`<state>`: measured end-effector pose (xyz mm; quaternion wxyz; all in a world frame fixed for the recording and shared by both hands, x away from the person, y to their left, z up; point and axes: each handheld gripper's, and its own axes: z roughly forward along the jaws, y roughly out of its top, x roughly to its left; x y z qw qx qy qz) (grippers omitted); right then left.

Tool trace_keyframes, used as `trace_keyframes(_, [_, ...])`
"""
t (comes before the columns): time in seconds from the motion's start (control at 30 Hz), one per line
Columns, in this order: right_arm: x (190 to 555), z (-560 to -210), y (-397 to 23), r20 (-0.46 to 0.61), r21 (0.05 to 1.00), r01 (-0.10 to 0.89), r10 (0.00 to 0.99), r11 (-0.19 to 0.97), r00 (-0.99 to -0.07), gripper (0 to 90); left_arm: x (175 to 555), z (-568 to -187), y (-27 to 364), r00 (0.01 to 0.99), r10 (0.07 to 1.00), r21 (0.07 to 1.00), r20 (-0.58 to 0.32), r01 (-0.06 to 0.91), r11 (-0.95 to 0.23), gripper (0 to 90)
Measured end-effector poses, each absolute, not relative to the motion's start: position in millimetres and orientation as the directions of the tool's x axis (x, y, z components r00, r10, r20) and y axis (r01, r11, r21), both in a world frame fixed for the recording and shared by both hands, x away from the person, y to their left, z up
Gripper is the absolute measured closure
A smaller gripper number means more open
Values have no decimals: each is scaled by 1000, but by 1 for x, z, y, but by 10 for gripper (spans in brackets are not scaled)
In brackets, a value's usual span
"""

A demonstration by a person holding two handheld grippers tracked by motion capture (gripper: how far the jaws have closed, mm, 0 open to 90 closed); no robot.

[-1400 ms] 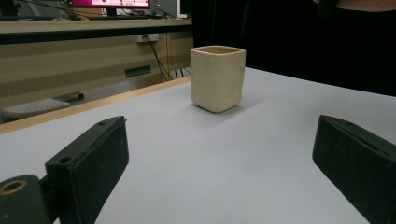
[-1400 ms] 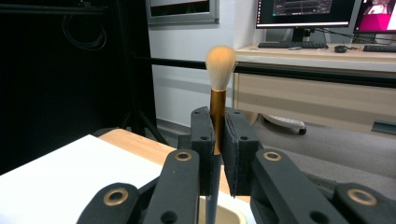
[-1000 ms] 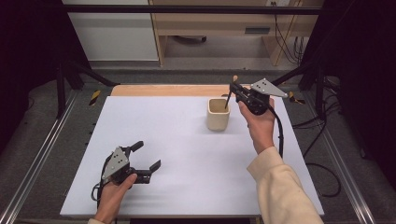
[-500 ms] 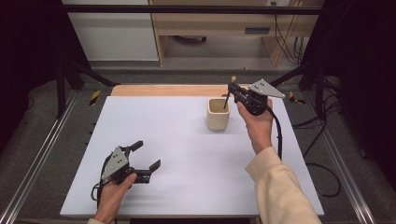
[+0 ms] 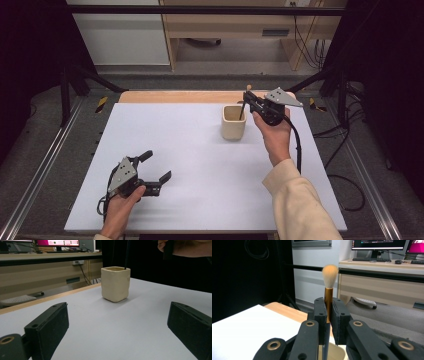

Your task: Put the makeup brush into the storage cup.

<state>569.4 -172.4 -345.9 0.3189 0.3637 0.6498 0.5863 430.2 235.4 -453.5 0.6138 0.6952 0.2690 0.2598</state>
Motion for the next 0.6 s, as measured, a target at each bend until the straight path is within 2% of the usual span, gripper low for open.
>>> trace_keyframes(0.6, [570,-357,-174,18,991,120,846,55,-533,833,430,-453,238,718,696,994,27,53,-94,29])
